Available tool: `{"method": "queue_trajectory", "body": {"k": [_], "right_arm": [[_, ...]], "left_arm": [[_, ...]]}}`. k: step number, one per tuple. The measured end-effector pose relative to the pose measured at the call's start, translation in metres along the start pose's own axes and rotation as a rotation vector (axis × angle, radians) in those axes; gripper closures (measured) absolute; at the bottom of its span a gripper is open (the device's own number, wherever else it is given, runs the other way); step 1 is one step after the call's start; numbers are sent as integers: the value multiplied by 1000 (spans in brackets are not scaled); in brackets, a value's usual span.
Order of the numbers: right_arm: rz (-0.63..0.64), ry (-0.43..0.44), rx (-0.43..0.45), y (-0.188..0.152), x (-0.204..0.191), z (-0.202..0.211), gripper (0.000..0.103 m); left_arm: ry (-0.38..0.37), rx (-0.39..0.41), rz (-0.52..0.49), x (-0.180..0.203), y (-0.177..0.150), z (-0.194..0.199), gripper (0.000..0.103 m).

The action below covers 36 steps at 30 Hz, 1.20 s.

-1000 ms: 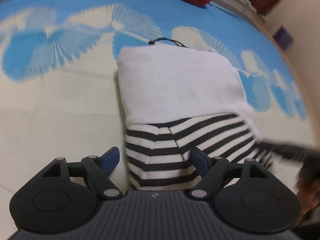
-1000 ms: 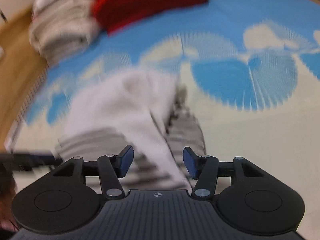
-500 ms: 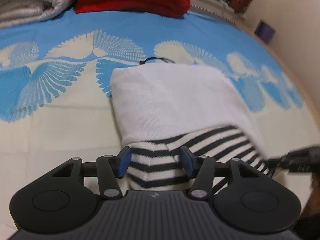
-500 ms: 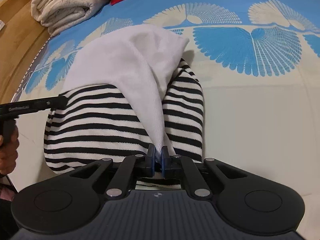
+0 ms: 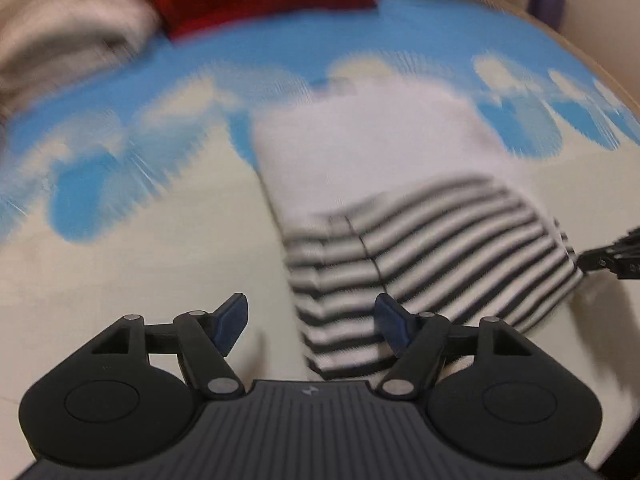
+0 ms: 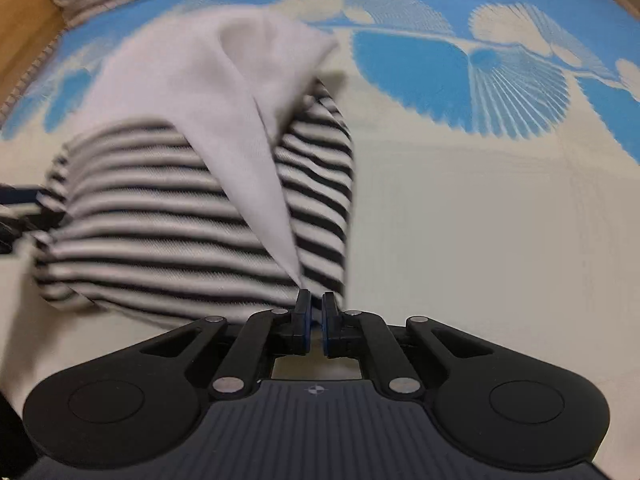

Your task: Fold small clothes

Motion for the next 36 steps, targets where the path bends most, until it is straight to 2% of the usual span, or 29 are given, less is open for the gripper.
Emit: {"method": "queue_trajectory", "body": {"k": [2, 4, 5, 6, 7, 8, 9, 11, 14, 17, 20, 21, 23, 24, 26, 36], "right_arm": [[-3, -16, 83, -1, 2, 18, 98], [27, -48, 243, -5, -1, 48, 96], [40, -60, 317, -9, -3, 64, 88], [47, -72, 373, -13, -5, 78, 71], [42, -78, 426, -19, -7, 94, 62], [25, -78, 476, -25, -7, 108, 48], [2, -74, 529, -33, -9, 123, 42], [-38, -41, 623, -55, -12, 154, 37], [-68, 11, 711, -98, -16, 186, 24], [-63, 20, 732, -142, -23, 203, 22], [-41, 25, 724, -170, -31, 212, 20], [-30, 17, 731, -177, -35, 213, 18], [-2, -6, 739, -191, -42, 213, 16], [16, -16, 732, -193, -46, 210, 16], [54, -35, 706, -194, -55, 201, 16], [39, -50, 643, -186, -74, 174, 16]], "left_arm": [[67, 111, 15, 3, 1, 39, 17], [102, 185, 39, 10, -3, 75, 10], [113, 215, 47, 14, -6, 91, 8], [119, 251, 56, 20, -11, 107, 6], [123, 287, 63, 28, -15, 124, 1], [125, 319, 70, 35, -21, 138, 0], [129, 347, 76, 42, -27, 151, 0], [135, 390, 88, 62, -41, 176, 0], [149, 418, 114, 90, -68, 207, 0], [138, 404, 138, 113, -89, 219, 0], [143, 390, 140, 126, -105, 213, 0], [155, 375, 152, 127, -110, 206, 0], [180, 297, 194, 127, -119, 190, 0], [173, 261, 222, 123, -120, 185, 0], [151, 257, 274, 116, -121, 182, 0], [148, 254, 298, 108, -118, 176, 0]]}}
Point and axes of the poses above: each gripper's, at about its wrist camera, not at the fingertips, and z roughly against the way its jaws point, x to its right, y to its top, the point moved 1 cm from there along -z, roughly the way its jaws point, and after that the axes turned 10 degrees about -z, right-handed, at the moved point
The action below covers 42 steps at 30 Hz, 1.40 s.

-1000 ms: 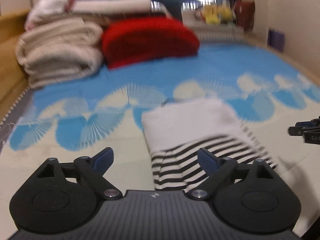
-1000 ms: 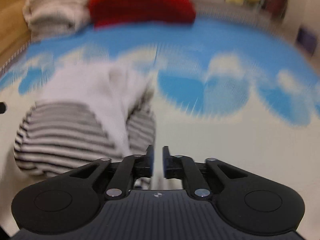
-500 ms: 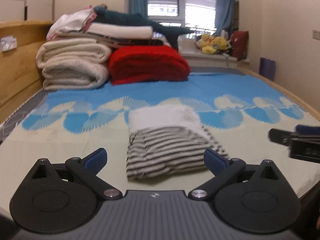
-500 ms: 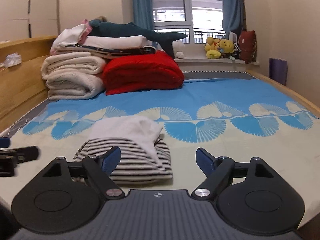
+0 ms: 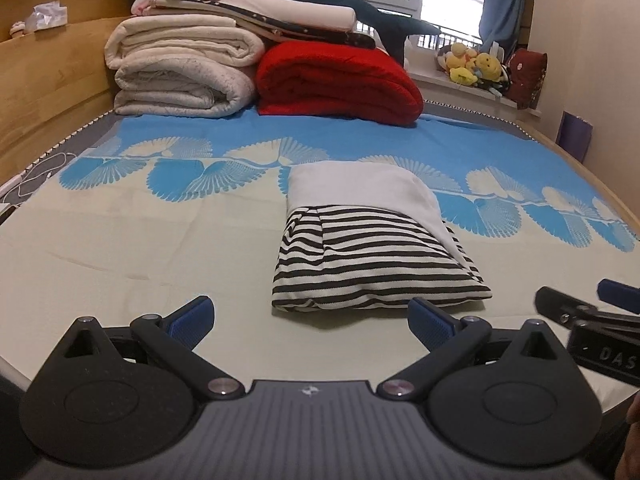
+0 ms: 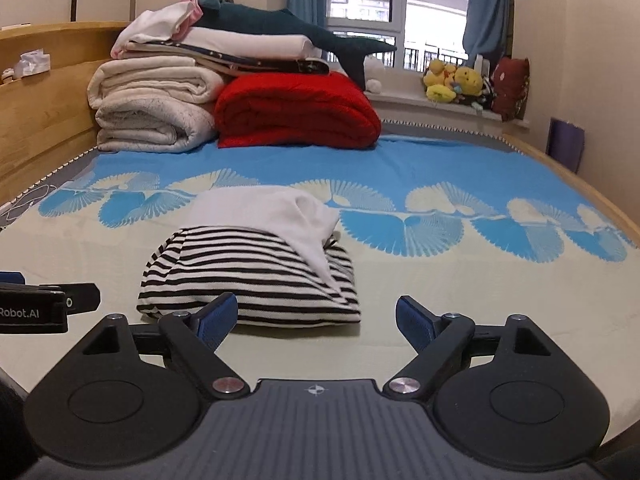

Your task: Fold small clothes

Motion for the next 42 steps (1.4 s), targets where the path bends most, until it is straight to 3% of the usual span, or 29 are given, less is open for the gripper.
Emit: {"method": "queue_trajectory", "body": {"k": [17, 42], "right_arm": [[55, 33, -11, -4, -19, -14, 16], [42, 20, -31, -6, -14, -17, 16]], "left_arm": [[-28, 7, -26, 10, -2, -8, 0], [-50, -3, -20, 14, -4, -12, 0]]}}
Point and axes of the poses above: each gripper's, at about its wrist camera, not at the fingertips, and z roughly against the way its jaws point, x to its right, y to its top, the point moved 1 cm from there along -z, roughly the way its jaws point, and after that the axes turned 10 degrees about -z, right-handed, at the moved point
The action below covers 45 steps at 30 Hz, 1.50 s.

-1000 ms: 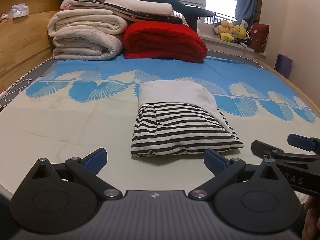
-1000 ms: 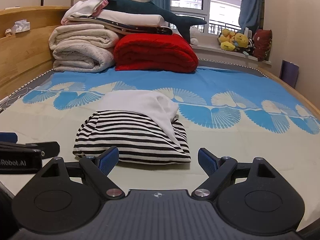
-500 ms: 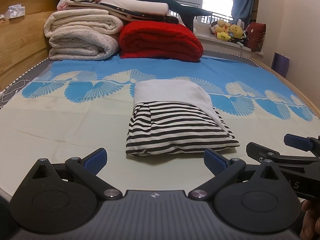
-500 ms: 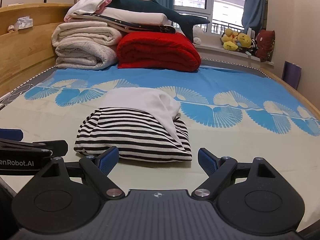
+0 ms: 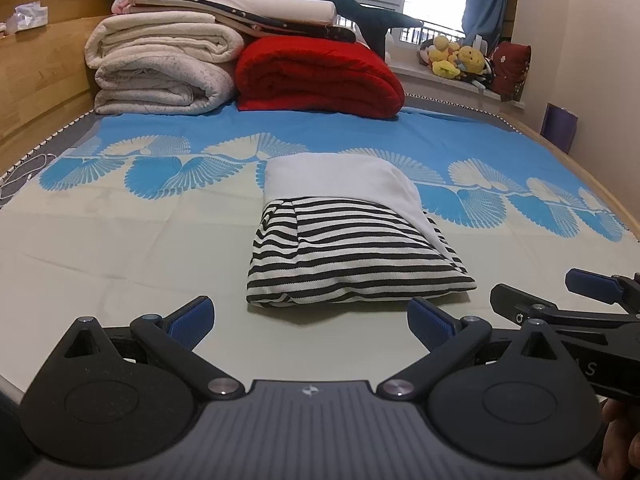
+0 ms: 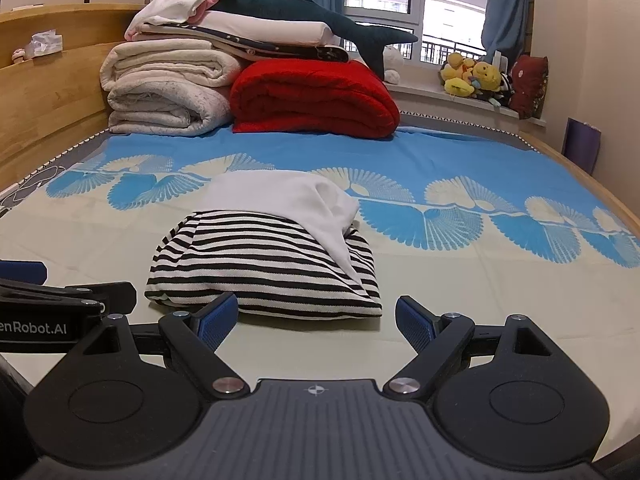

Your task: Fold small clothes

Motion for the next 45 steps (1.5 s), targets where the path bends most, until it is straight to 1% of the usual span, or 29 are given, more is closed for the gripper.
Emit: {"method": "queue_trajectory", "body": {"k": [45], "right_arm": [[24, -16, -6, -4, 2, -2, 17]], "left_arm": [[-1, -15, 0, 1, -5, -5, 0]]}}
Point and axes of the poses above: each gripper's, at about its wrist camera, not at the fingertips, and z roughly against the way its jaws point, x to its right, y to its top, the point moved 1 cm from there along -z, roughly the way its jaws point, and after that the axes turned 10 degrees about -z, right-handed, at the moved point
